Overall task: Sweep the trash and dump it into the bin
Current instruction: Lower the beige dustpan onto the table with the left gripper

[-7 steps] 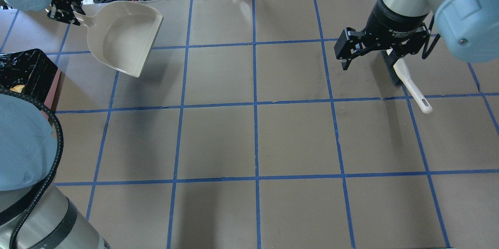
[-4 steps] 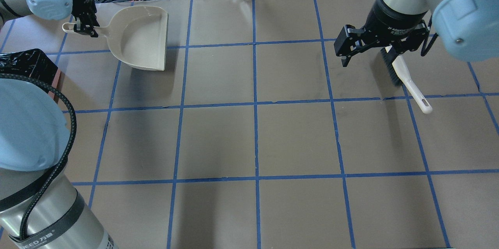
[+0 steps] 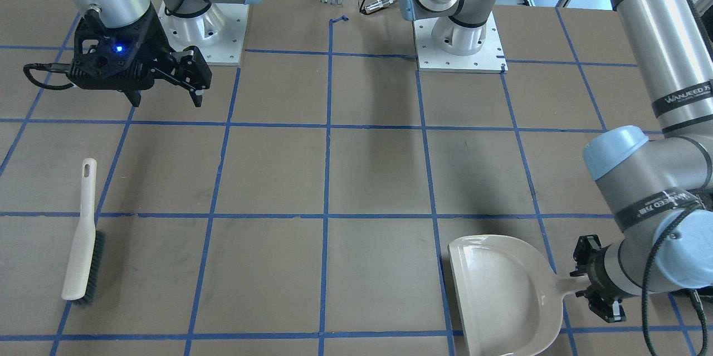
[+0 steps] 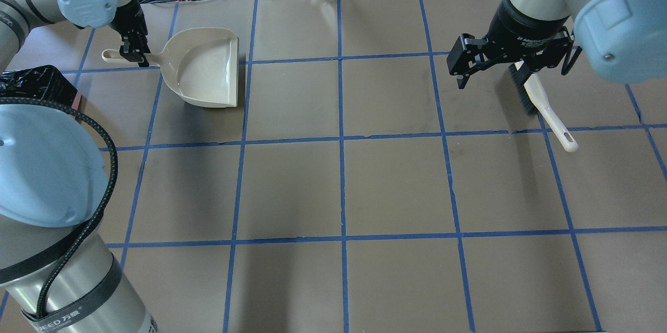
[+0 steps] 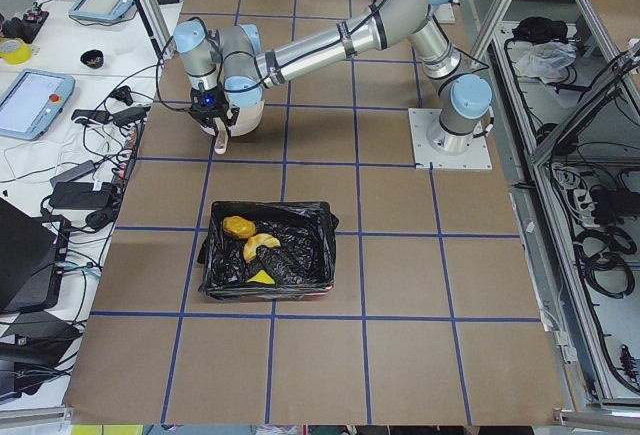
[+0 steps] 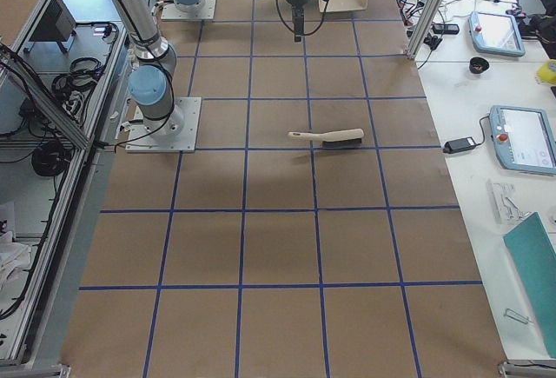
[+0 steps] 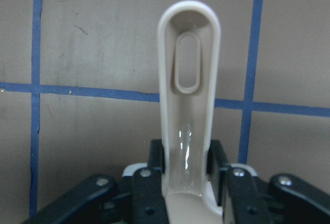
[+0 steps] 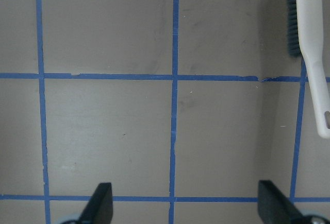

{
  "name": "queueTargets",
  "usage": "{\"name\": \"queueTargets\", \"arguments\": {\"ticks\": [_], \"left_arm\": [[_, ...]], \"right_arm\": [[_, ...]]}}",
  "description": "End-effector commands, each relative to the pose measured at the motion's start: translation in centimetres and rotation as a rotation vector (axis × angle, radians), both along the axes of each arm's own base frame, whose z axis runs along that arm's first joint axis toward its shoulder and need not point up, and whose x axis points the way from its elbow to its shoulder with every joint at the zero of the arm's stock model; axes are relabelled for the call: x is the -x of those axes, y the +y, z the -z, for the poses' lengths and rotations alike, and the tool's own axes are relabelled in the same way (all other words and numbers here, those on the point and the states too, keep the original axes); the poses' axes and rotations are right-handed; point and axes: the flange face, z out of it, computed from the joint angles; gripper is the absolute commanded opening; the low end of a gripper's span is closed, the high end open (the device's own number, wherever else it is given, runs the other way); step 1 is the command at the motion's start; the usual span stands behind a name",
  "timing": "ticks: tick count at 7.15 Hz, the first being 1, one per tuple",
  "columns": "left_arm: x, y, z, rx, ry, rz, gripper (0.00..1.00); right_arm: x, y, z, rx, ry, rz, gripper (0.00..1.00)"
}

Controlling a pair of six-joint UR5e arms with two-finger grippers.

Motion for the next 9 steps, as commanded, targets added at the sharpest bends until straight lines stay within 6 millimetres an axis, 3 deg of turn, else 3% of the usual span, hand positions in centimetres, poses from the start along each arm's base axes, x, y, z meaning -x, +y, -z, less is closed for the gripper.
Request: {"name": "queueTargets", "arguments": {"ticks": [1, 4, 7, 8, 9], "left_arm": [[2.6, 0.5, -0.2, -0.019, 0.008, 0.081, 0.00], [3.1, 2.1, 3.5, -0.033, 0.009, 0.107, 0.00], [3.5, 3.4, 3.0, -0.035, 0.002, 0.100, 0.02], [3.3, 3.4, 3.3, -0.043, -0.016, 0.101, 0.34], [3.3, 3.5, 3.3, -0.045, -0.018, 0.101, 0.53]], "right_arm": [[-0.1, 0.0, 0.0, 0.000, -0.009, 0.004, 1.00], [0.0, 0.1, 0.1, -0.006, 0.000, 0.004, 1.00], [0.0, 0.1, -0.2, 0.000, -0.005, 0.004, 1.00], [0.0, 0.1, -0.2, 0.000, -0.006, 0.003, 1.00], [0.0, 0.0, 0.0, -0.003, -0.005, 0.003, 1.00]]}}
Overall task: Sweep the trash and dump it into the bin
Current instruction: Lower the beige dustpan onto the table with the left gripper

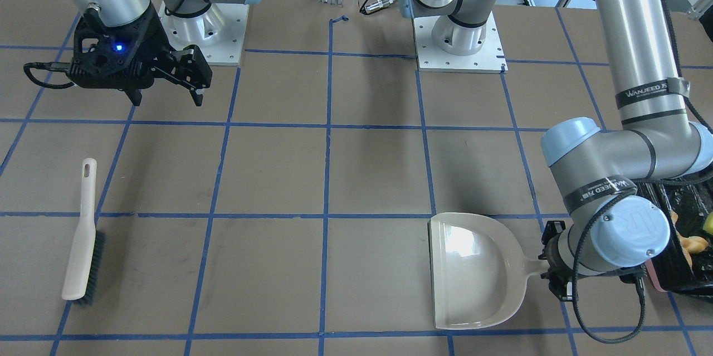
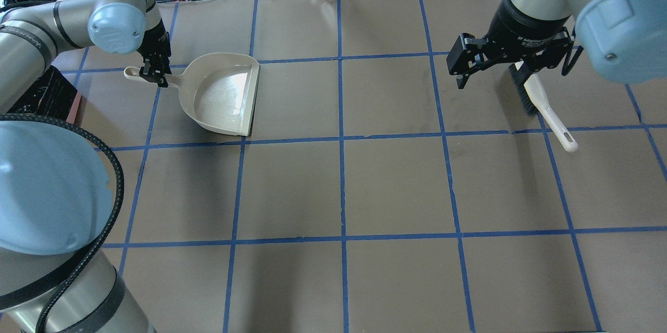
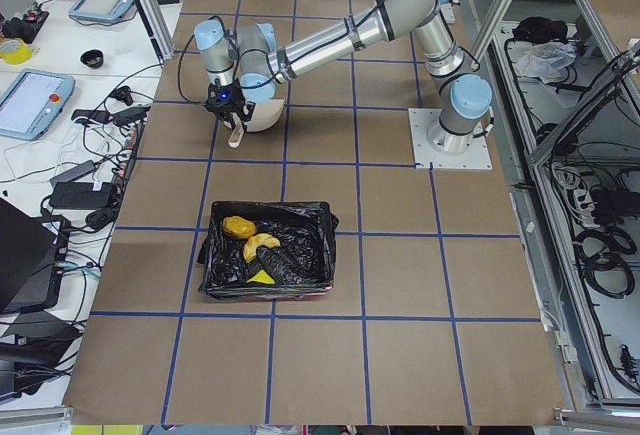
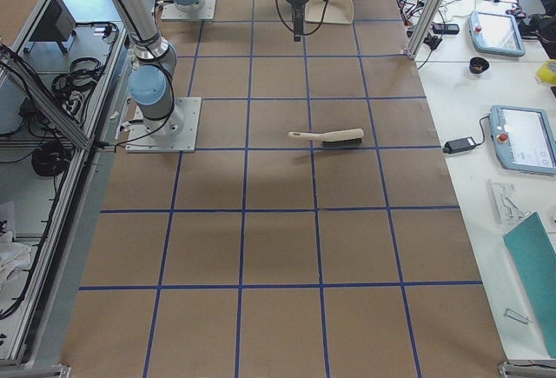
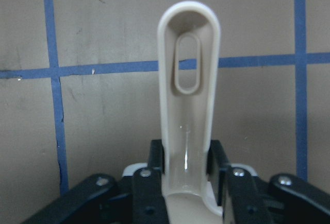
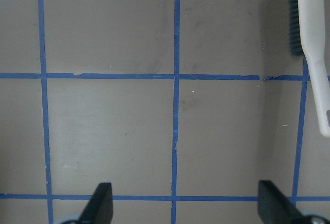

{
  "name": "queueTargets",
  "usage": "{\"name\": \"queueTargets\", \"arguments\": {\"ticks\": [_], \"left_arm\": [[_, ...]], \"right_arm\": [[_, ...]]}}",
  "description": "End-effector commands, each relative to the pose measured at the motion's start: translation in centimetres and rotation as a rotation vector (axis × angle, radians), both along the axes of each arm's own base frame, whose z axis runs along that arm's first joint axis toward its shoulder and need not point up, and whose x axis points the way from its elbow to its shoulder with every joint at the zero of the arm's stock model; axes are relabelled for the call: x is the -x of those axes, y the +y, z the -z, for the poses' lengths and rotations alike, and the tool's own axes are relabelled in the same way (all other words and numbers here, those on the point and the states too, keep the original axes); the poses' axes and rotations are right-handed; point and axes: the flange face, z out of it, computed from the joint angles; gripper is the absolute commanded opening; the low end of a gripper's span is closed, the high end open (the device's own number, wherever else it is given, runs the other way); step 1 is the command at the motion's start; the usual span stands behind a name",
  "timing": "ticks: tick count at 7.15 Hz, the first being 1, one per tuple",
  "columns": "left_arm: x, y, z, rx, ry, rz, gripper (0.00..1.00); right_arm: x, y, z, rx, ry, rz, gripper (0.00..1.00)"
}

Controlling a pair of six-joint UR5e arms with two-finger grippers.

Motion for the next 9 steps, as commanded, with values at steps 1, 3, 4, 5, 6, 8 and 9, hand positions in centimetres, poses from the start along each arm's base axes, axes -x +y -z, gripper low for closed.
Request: {"name": "queueTargets", "arguments": {"ticks": [1, 3, 4, 5, 6, 8, 9], "left_arm": [[0.0, 0.2, 0.2, -0.005, -0.006, -0.002, 0.75], [0.1, 0.0, -0.2, 0.010, -0.009, -0.005, 0.82], [0.3, 0.1, -0.9, 0.021, -0.009, -0.003, 0.85], [0.5, 0.2, -2.2, 0.039, -0.017, 0.001, 0.91], [0.2, 0.2, -3.8, 0.061, -0.052, 0.018, 1.00], [-0.9, -0.1, -6.8, 0.135, -0.090, 0.087, 1.00], [-1.2, -0.1, -8.2, 0.136, -0.096, 0.197, 1.00]], "right_arm": [[0.0, 0.0, 0.0, -0.005, 0.002, 0.000, 1.00], [0.0, 0.0, 0.0, -0.003, 0.002, 0.000, 1.00], [0.0, 0.0, 0.0, -0.003, 0.002, 0.000, 1.00], [0.0, 0.0, 0.2, -0.006, 0.002, 0.000, 1.00], [0.0, 0.1, 0.1, -0.005, 0.002, 0.000, 1.00], [0.0, 0.0, 0.2, -0.006, -0.003, 0.000, 1.00], [-0.1, 0.0, 0.2, -0.005, -0.006, -0.002, 1.00]]}}
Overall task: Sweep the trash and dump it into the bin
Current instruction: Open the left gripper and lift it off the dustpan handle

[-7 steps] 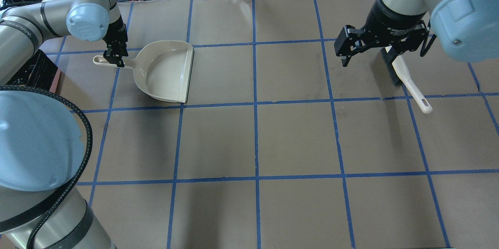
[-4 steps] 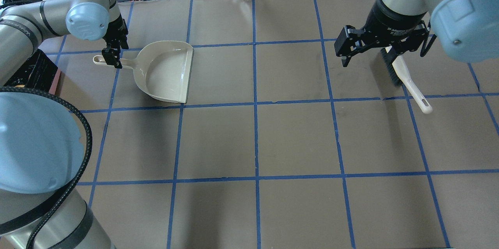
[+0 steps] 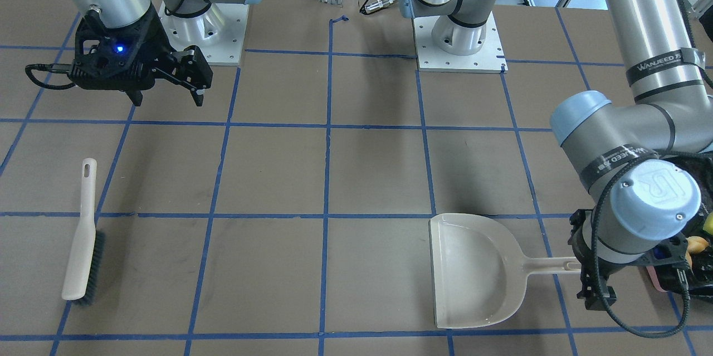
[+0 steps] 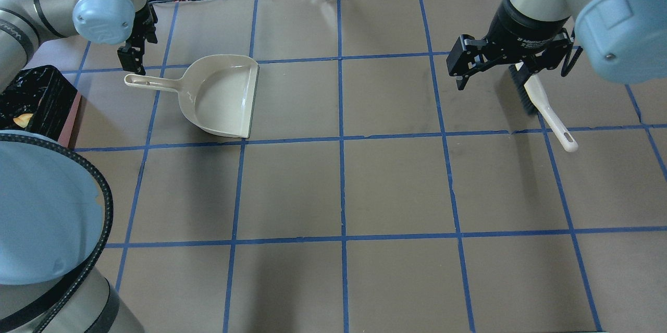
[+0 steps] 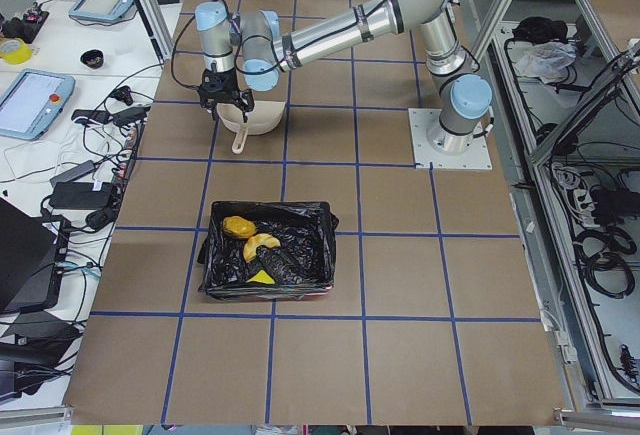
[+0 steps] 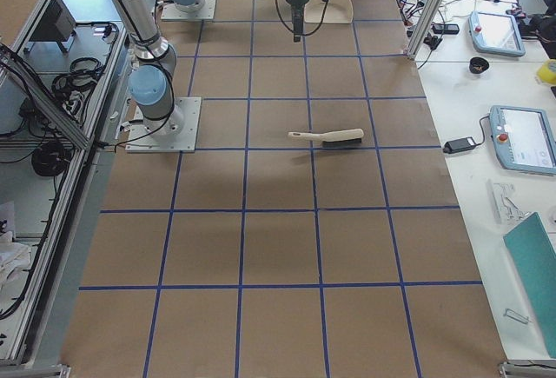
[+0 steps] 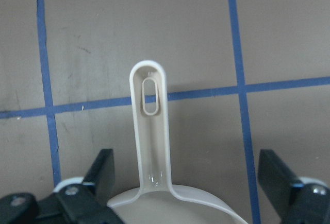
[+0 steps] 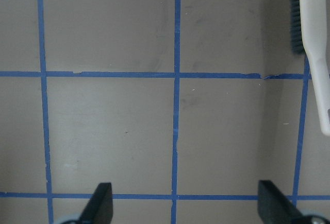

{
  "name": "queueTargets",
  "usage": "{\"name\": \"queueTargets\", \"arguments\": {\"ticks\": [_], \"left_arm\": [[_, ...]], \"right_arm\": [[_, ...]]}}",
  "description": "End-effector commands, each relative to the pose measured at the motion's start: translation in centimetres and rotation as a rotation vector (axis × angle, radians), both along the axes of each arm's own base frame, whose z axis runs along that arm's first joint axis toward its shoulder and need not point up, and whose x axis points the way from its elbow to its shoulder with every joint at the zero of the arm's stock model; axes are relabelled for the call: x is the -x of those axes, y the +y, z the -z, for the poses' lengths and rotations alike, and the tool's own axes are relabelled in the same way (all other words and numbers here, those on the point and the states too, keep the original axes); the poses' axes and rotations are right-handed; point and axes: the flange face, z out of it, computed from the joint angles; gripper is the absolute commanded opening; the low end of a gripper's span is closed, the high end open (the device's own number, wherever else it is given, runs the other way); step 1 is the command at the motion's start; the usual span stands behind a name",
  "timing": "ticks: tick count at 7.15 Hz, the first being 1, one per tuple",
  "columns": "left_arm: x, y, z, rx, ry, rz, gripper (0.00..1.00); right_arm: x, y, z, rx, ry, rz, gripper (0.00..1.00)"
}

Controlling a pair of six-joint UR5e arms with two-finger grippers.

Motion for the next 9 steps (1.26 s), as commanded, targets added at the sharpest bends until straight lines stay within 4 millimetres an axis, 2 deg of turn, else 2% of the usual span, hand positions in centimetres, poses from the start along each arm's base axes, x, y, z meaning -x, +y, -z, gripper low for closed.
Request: {"name": "queueTargets", "arguments": {"ticks": [1, 2, 3, 5, 7, 9], "left_arm": [[-0.7, 0.0, -3.7, 0.032, -0.026, 0.163, 1.00], [-2.1, 0.5, -5.3, 0.031, -0.037, 0.226, 1.00], [-1.9, 1.0, -7.3, 0.030, -0.052, 0.337, 1.00], [-0.6, 2.1, -11.0, 0.030, -0.114, 0.593, 1.00], [1.0, 4.1, -14.3, 0.042, -0.075, 0.721, 1.00], [4.1, 7.1, -15.8, -0.081, -0.028, 0.948, 1.00]], "right_arm": [[-0.1, 0.0, 0.0, 0.001, -0.005, -0.001, 1.00], [0.0, -0.1, 0.1, -0.001, -0.002, -0.003, 1.00], [0.1, 0.0, 0.1, -0.001, 0.007, -0.001, 1.00], [0.1, 0.1, 0.2, -0.004, 0.011, -0.001, 1.00], [0.1, 0.2, 0.0, -0.001, 0.010, 0.001, 1.00], [-0.1, 0.3, 0.1, -0.005, -0.002, -0.004, 1.00]]}}
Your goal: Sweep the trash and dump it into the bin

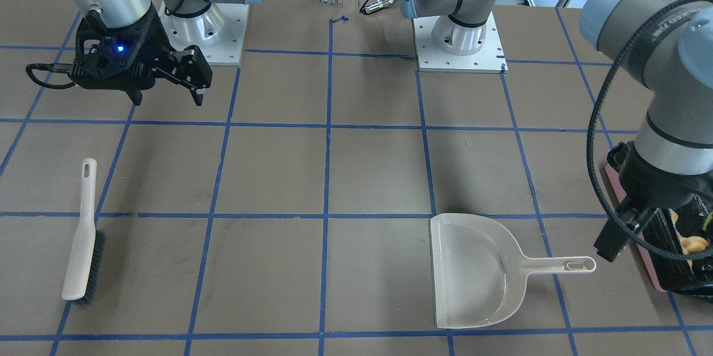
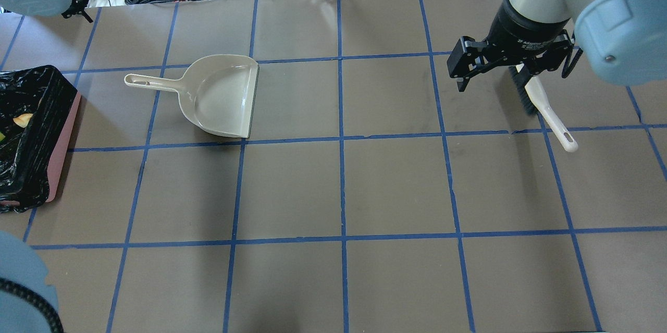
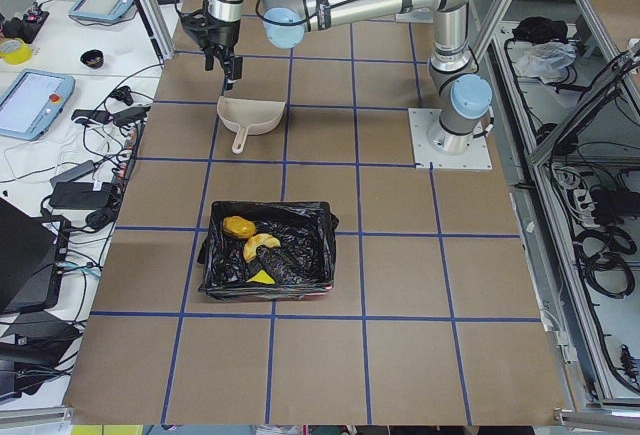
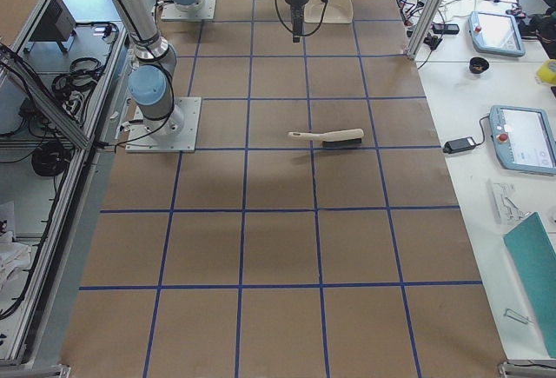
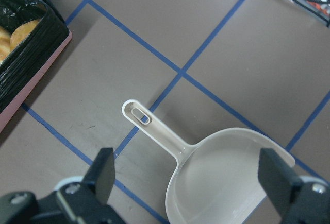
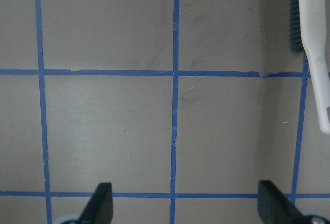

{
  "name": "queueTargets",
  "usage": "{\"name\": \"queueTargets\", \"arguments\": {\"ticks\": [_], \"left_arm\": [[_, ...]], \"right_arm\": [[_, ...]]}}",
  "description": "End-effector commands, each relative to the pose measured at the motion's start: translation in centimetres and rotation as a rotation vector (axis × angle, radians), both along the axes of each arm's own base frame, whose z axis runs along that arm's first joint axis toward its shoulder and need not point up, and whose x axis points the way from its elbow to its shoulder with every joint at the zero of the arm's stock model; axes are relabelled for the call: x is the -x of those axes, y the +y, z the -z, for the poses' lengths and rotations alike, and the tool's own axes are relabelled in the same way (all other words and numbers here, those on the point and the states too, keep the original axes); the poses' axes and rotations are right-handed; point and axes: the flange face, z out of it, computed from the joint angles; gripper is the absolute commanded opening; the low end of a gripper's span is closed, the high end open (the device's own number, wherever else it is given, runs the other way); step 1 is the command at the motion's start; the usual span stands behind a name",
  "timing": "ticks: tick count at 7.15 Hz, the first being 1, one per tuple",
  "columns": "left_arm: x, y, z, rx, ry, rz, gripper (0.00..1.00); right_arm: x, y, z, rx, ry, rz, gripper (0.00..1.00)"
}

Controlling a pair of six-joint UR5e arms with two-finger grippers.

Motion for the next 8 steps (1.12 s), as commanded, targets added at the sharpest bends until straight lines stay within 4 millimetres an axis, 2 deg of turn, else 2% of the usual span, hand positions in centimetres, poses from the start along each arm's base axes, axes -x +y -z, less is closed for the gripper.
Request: {"name": "queueTargets", "arguments": {"ticks": [1, 3, 4, 5, 7, 8], "left_arm": [[3.8, 2.7, -1.3, -0.075, -0.010, 0.192, 1.00], [7.7, 5.8, -1.7, -0.109, -0.046, 0.398, 1.00], [8.7, 7.5, -2.2, -0.152, -0.052, 0.480, 1.00], [10.5, 9.0, -2.8, -0.175, -0.008, 0.549, 1.00], [12.1, 11.5, -3.9, -0.205, 0.093, 0.583, 1.00], [13.7, 13.2, -4.0, -0.233, 0.108, 0.631, 1.00]], "right_arm": [[0.0, -0.1, 0.1, -0.002, -0.004, -0.001, 1.00], [0.0, -0.2, 0.1, 0.001, -0.005, -0.011, 1.00], [0.1, -0.1, 0.0, 0.002, 0.007, -0.004, 1.00], [0.1, -0.1, -0.1, 0.003, 0.009, -0.004, 1.00], [0.1, 0.1, -0.1, -0.004, 0.009, -0.004, 1.00], [0.1, 0.1, 0.1, -0.010, 0.012, -0.012, 1.00]]}}
